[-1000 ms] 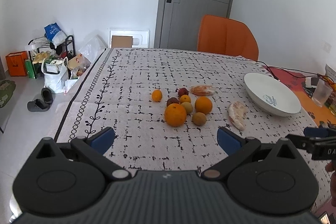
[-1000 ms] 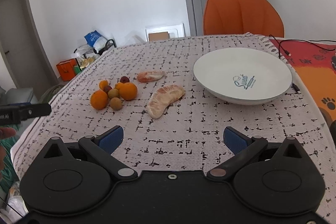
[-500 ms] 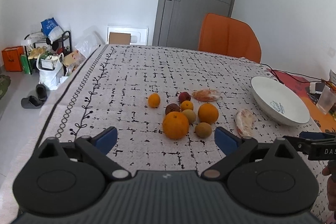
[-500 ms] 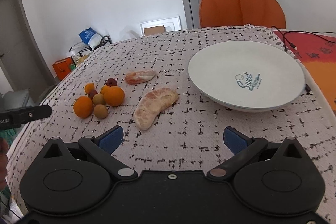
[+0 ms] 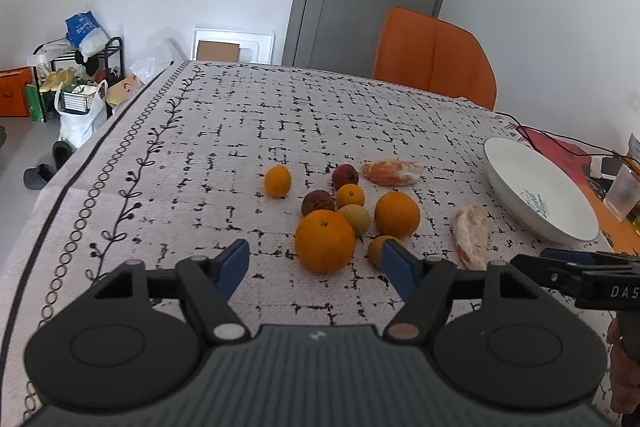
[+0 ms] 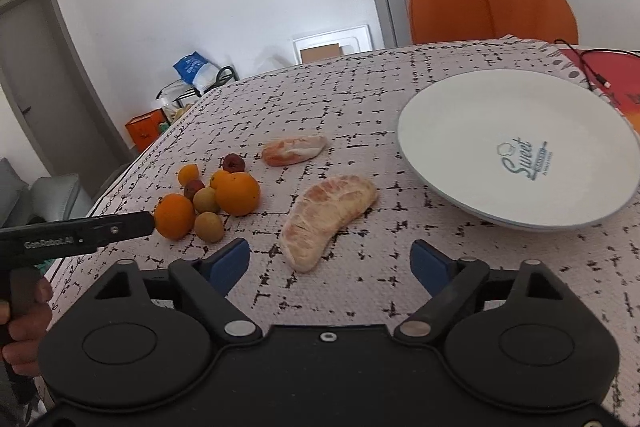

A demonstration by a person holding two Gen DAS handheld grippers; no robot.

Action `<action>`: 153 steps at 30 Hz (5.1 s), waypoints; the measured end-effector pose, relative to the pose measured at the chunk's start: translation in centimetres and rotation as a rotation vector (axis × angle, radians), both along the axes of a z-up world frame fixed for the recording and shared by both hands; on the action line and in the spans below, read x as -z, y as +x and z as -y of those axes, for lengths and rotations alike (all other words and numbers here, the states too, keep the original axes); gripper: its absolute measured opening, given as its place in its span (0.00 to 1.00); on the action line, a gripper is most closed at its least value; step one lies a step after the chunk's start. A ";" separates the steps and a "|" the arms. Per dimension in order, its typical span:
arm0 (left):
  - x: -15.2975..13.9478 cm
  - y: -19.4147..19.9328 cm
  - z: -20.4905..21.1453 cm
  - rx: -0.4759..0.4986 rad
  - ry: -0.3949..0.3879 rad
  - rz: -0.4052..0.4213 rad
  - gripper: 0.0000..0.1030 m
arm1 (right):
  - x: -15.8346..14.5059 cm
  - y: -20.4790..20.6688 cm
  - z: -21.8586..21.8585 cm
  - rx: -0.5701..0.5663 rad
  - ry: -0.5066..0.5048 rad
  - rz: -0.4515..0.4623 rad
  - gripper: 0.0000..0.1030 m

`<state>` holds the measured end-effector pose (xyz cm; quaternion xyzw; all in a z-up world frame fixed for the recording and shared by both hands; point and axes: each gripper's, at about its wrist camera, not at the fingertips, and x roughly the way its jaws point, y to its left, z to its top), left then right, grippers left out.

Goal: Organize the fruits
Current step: 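Grasp the peeled pomelo segment with the right tool while the left tool grasps the large orange, then carry both fruits into the white bowl and open both tools to release, then move both open tools back from the bowl to the fruit pile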

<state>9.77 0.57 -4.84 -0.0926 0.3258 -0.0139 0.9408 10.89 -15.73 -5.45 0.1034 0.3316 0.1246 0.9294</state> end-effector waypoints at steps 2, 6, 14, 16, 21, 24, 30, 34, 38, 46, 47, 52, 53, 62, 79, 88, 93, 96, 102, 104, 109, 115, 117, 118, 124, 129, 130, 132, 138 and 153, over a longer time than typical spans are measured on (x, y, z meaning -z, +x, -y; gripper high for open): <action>0.2 0.5 0.1 0.004 -0.004 -0.006 0.62 | 0.2 0.3 -0.2 -0.011 0.003 -0.003 0.78; 0.8 1.3 0.1 0.007 -0.014 -0.016 0.58 | 0.6 1.3 -0.6 -0.023 0.015 -0.022 0.71; 1.8 2.7 -0.2 0.012 -0.035 -0.043 0.51 | 1.1 3.0 -1.4 -0.039 0.023 -0.038 0.69; 2.1 2.9 -0.2 0.013 -0.043 -0.044 0.45 | 1.1 3.2 -1.5 -0.039 0.019 -0.037 0.69; 2.1 3.1 -0.3 0.022 -0.055 -0.032 0.37 | 1.0 4.0 -1.8 -0.041 0.007 -0.033 0.69; 2.0 3.0 -0.5 0.019 -0.065 -0.032 0.37 | 1.0 4.6 -2.2 -0.037 -0.003 -0.027 0.69; 1.4 2.2 -1.3 -0.016 -0.062 -0.011 0.37 | 1.3 5.3 -2.6 -0.025 -0.032 -0.010 0.58; 1.2 1.9 -1.6 -0.034 -0.069 -0.007 0.37 | 1.3 5.7 -3.0 -0.029 -0.070 -0.003 0.38; 1.0 1.7 -1.4 -0.029 -0.074 0.003 0.37 | 1.0 5.7 -2.8 -0.057 -0.062 -0.006 0.36; 0.0 1.8 -0.3 0.004 -0.061 0.036 0.37 | -1.5 4.0 -1.5 -0.044 -0.023 0.087 0.35; -0.1 1.9 -0.1 0.009 -0.059 0.039 0.37 | -1.8 3.9 -1.3 -0.042 -0.019 0.094 0.35; -0.8 2.5 1.1 0.041 -0.048 0.054 0.37 | -2.5 3.5 -0.2 -0.025 -0.007 0.121 0.35; -0.9 2.6 1.4 0.047 -0.046 0.055 0.37 | -2.6 3.4 0.1 -0.020 -0.004 0.125 0.35; -1.5 4.0 4.0 0.110 -0.027 0.068 0.37 | -3.2 2.7 2.8 0.033 0.006 0.163 0.35; -2.2 6.8 9.0 0.217 -0.007 0.101 0.37 | -2.3 2.5 8.4 0.163 0.000 0.165 0.35; -2.0 8.3 11.9 0.263 0.005 0.097 0.37 | -1.6 2.4 11.0 0.228 -0.021 0.153 0.35; -2.0 9.3 13.5 0.290 0.006 0.096 0.37 | -1.4 2.5 12.5 0.269 -0.049 0.154 0.35; -2.1 10.0 14.5 0.308 0.010 0.101 0.37 | -1.2 2.7 13.4 0.289 -0.048 0.154 0.35; -1.9 10.9 16.3 0.346 0.011 0.097 0.37 | -1.0 2.7 14.4 0.357 -0.073 0.170 0.41; -1.7 11.2 16.8 0.356 0.010 0.093 0.37 | -1.1 2.5 14.5 0.375 -0.082 0.184 0.41; -1.3 11.5 17.8 0.382 0.012 0.081 0.37 | -1.3 1.7 14.9 0.381 -0.053 0.188 0.47; -1.4 11.8 18.8 0.399 0.007 0.083 0.37 | -1.6 0.4 15.2 0.386 -0.016 0.205 0.61; -1.7 11.7 18.9 0.408 0.017 0.097 0.37 | -1.6 0.3 15.3 0.378 0.007 0.198 0.61; -2.0 11.5 18.9 0.401 0.023 0.116 0.37 | -1.6 0.2 15.2 0.373 0.011 0.196 0.62; -2.6 11.1 17.6 0.367 0.036 0.121 0.41 | -1.7 0.3 14.1 0.337 0.020 0.214 0.77; -2.8 10.6 15.3 0.288 0.054 0.117 0.65 | -2.0 0.3 13.2 0.314 0.039 0.234 1.00; -2.9 10.4 14.8 0.267 0.061 0.124 0.73 | -2.1 0.3 13.1 0.313 0.038 0.237 1.00; -3.1 10.1 13.8 0.227 0.075 0.135 0.81 | -2.3 0.6 12.8 0.306 0.030 0.235 1.00; -3.2 9.5 11.2 0.172 0.083 0.130 0.89 | -2.5 0.9 11.9 0.300 0.040 0.229 1.00; -2.5 7.0 7.6 0.106 0.034 0.095 0.93 | -2.4 1.4 9.6 0.275 0.010 0.222 1.00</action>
